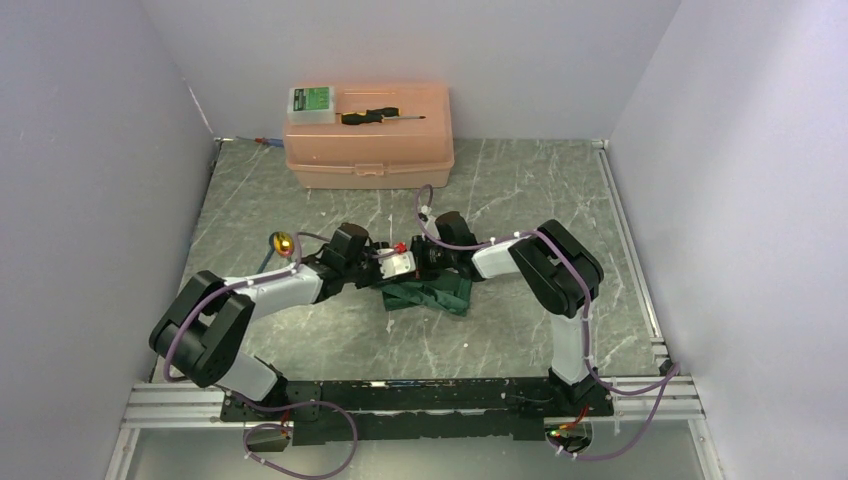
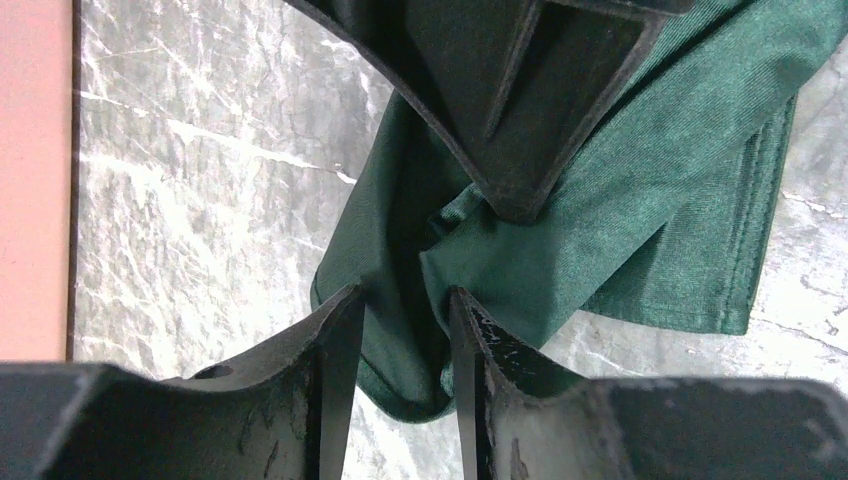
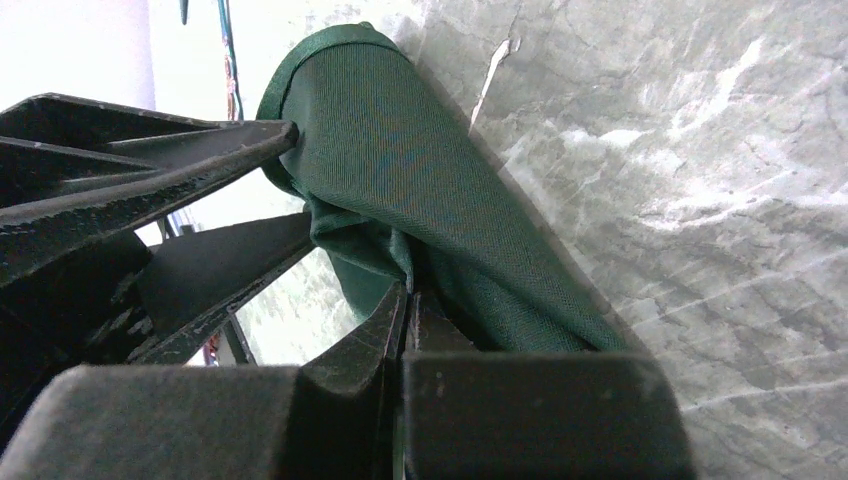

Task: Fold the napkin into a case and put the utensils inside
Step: Place the smaller rectangle folded napkin at the center of the board.

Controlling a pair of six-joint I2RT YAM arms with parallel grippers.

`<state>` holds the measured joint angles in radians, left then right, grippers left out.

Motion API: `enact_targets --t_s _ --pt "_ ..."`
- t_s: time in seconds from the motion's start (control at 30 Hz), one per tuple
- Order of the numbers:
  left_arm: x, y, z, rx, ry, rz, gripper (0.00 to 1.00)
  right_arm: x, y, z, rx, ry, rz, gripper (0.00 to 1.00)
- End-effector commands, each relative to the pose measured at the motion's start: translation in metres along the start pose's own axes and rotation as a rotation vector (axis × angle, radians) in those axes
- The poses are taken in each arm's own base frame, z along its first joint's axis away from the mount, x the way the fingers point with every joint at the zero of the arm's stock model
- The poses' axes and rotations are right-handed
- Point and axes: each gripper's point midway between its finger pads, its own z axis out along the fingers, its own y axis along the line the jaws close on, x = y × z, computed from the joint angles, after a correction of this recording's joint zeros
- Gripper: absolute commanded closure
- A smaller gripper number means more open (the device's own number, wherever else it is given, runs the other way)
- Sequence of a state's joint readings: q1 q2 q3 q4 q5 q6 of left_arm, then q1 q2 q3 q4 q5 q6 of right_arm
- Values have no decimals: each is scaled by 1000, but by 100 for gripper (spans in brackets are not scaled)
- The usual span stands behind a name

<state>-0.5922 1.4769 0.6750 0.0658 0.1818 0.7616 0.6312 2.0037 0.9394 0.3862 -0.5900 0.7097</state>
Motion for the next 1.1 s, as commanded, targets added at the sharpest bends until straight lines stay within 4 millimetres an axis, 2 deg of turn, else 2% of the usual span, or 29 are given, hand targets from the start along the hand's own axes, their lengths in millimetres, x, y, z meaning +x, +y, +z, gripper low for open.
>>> enact_targets --t_s 0.0,0.17,0.37,0.5,0.7,0.83,1.07 --pt "-21 18 7 -40 -66 -9 58 56 -65 -12 232 143 97 100" --pt "-26 16 13 -18 -92 -26 59 51 -56 -13 206 134 93 100" --pt "-23 10 16 1 -88 -28 86 36 -31 -13 124 115 75 100" --pt "-20 4 14 18 -82 -27 97 29 -22 -12 99 92 86 100" --pt "-22 -2 14 29 -91 -24 97 13 -12 -5 113 47 95 100" --pt "-28 0 12 18 -104 -22 97 10 -19 -3 200 47 105 100" --pt "-24 1 11 7 -92 -15 97 4 -8 -7 197 14 71 100"
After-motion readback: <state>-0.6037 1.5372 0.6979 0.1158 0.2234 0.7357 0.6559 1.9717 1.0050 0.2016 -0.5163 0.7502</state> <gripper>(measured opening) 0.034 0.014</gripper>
